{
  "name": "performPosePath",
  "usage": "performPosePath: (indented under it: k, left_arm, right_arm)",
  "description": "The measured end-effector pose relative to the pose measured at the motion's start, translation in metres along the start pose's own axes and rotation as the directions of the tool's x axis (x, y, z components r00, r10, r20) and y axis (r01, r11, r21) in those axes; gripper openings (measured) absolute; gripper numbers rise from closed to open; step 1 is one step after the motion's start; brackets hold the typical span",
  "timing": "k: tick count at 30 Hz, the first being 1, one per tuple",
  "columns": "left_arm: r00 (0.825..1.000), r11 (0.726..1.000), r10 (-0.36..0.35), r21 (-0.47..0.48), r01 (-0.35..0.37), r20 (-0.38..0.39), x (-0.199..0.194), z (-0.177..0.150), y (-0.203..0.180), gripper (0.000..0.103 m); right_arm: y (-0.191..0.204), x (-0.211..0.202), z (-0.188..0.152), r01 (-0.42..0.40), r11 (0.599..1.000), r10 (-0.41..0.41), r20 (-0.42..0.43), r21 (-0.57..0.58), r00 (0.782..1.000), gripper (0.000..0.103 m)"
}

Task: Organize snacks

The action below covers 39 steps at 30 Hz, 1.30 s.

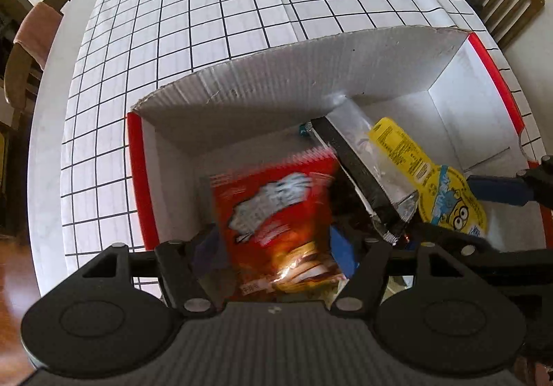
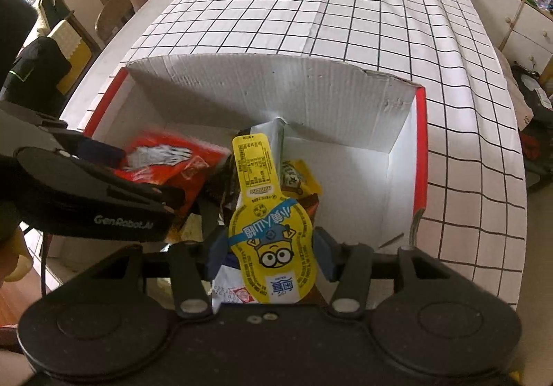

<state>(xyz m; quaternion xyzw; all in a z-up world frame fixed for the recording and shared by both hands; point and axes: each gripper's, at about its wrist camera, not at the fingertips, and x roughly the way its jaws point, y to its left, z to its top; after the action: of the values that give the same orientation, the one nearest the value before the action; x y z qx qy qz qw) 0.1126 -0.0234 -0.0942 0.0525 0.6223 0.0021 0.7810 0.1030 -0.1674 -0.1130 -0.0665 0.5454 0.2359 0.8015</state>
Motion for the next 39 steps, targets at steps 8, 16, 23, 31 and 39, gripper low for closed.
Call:
performPosePath:
  k: [8,16,23,31,39]
  left_arm:
    - [0.997,0.999,-0.043,-0.022,0.044,0.064,-0.018,-0.013,0.006,0.074]
    - [0.981,0.998,-0.048,-0.017,0.052,0.186,-0.049,-0.027,0.011,0.076]
    - [0.960,0.996,-0.080,-0.008,0.085,0.267,-0.076,-0.040,0.010,0.080]
    - [0.936,0.995,-0.101,0.014,0.103,0.338,-0.099,-0.055,0.003,0.085]
    - [0.913,0.996,-0.051,-0.050,0.078,0.404,-0.118,-0.067,0.002,0.101]
  right_arm:
    - [-0.001,-0.018,-0.005,0.003,0.999,-0.006,0.057,0.045,0.998,0.062]
    - [0.000,-0.048,-0.014,-0.022,0.994,0.006,0.151,0.105,0.988,0.081]
    - [0.002,-0.075,-0.025,-0.027,0.990,-0.004,0.229,0.135,0.973,0.088]
    - [0.006,-0.101,-0.040,-0.031,0.991,-0.014,0.321,0.133,0.947,0.099]
    - [0.008,-0.126,-0.052,-0.025,0.992,-0.026,0.403,0.121,0.915,0.103]
